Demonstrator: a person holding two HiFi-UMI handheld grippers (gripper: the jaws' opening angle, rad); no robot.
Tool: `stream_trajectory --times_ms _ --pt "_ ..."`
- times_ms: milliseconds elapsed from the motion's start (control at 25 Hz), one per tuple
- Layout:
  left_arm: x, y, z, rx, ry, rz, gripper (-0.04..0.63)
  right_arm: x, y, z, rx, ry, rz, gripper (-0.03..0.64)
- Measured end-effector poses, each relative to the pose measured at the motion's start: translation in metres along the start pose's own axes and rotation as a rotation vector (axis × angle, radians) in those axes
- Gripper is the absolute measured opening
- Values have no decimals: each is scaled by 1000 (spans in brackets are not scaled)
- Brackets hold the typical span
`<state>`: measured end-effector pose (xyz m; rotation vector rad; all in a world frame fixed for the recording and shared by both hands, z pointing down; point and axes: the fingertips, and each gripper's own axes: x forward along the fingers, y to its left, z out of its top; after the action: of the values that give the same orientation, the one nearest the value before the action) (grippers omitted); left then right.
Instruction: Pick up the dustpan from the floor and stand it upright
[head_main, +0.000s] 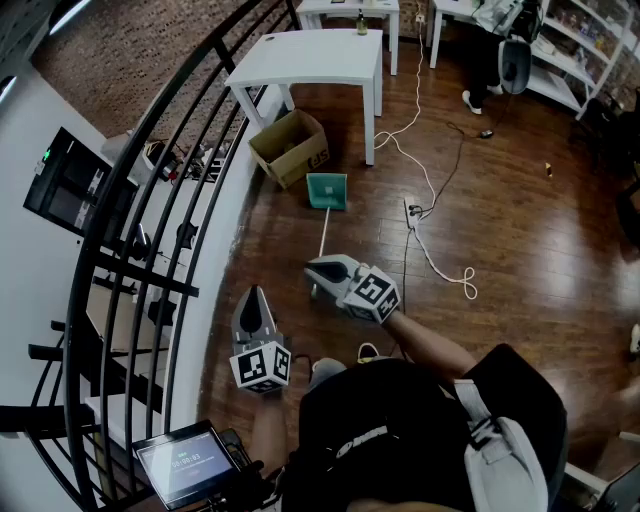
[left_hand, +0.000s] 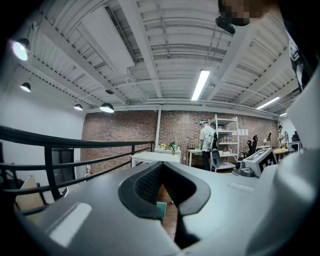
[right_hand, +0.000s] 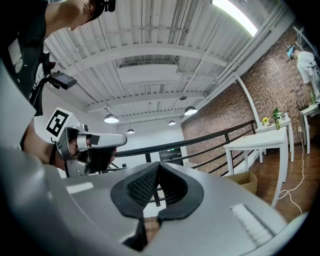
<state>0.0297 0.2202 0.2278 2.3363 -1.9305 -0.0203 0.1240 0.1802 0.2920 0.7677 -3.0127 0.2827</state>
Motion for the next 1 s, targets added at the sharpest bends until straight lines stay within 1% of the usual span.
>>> stream_trajectory --times_ms 80,200,320,440,520,640,720,840,920,1000 --pt "3 5 -2 17 -5 3 20 4 1 -14 3 20 19 4" --pt "15 20 -5 23 -8 -3 20 17 -6 -23 4 41 17 3" --pt "25 43 -18 -7 26 5 20 32 -11 -34 23 77 7 3" --pt "45 69 -33 -36 57 3 20 56 -26 -43 45 114 -14 3" --pt "60 84 -38 -68 64 -22 20 76 -37 -46 66 137 -33 3" --pt "86 104 -34 -112 36 -79 20 110 -50 -40 72 159 -38 3" --pt "105 121 -38 -138 35 -87 20 137 -63 -38 73 183 -45 3" --pt "130 148 -47 -204 56 -110 20 176 -77 -36 88 208 -42 3" --pt "141 158 -47 -221 63 -136 20 192 -80 -30 81 214 -41 4" --pt "151 158 -43 -222 60 -158 20 195 -87 -26 67 232 -54 3"
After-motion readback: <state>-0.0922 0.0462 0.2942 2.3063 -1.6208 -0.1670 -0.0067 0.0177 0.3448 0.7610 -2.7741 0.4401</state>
